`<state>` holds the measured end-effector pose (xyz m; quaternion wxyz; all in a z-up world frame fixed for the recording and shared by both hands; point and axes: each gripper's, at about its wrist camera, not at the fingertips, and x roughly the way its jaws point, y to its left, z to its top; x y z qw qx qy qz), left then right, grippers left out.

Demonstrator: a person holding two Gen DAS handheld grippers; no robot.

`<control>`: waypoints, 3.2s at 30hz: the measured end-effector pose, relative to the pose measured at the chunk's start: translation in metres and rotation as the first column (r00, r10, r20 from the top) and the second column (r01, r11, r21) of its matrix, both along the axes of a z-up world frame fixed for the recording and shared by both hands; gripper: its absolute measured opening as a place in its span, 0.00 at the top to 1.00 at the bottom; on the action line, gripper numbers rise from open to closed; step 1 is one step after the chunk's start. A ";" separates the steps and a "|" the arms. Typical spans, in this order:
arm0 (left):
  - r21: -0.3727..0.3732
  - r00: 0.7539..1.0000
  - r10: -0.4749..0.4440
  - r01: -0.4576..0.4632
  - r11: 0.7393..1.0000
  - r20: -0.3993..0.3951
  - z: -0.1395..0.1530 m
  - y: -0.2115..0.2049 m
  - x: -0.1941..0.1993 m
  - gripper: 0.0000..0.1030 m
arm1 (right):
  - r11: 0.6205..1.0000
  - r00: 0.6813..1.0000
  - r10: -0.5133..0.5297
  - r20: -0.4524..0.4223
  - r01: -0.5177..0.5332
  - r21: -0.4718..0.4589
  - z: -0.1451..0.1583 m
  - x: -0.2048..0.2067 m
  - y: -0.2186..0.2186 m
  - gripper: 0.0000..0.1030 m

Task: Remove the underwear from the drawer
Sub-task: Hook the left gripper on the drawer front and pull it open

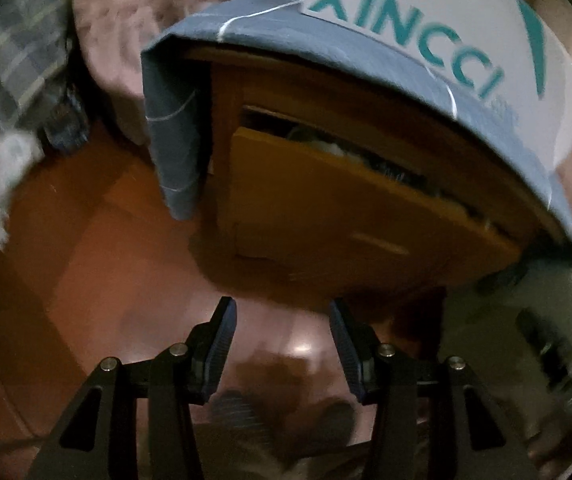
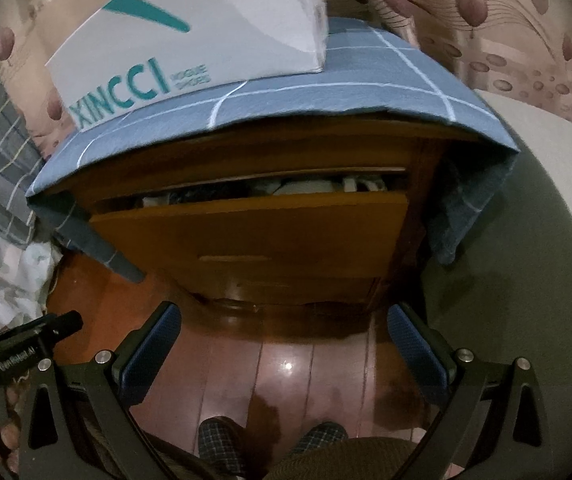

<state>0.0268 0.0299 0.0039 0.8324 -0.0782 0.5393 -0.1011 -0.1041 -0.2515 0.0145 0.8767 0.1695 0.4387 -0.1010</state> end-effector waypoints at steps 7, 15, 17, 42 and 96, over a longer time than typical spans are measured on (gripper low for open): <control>-0.264 0.990 0.105 -0.126 0.956 -0.093 -0.015 0.010 0.030 0.52 | 0.998 0.999 -0.032 -0.027 0.033 0.048 -0.009 0.004 -0.023 0.01; -0.476 0.953 0.221 -0.295 0.829 -0.205 -0.040 0.014 0.066 0.39 | 0.998 0.999 0.005 -0.048 -0.002 0.068 -0.017 0.004 -0.023 0.01; -0.496 0.948 0.231 -0.312 0.810 -0.218 -0.043 0.015 0.076 0.36 | 0.998 0.999 0.010 -0.051 -0.007 0.069 -0.018 0.004 -0.024 0.01; -0.633 0.804 0.369 -0.594 0.497 -0.465 -0.119 0.037 0.092 0.08 | 0.993 0.997 0.003 -0.076 0.007 0.120 -0.028 0.002 -0.032 0.01; -0.207 0.869 0.103 -0.228 0.951 -0.484 -0.092 0.028 0.076 0.00 | 0.992 0.998 -0.059 -0.023 0.062 0.112 -0.011 -0.018 -0.045 0.01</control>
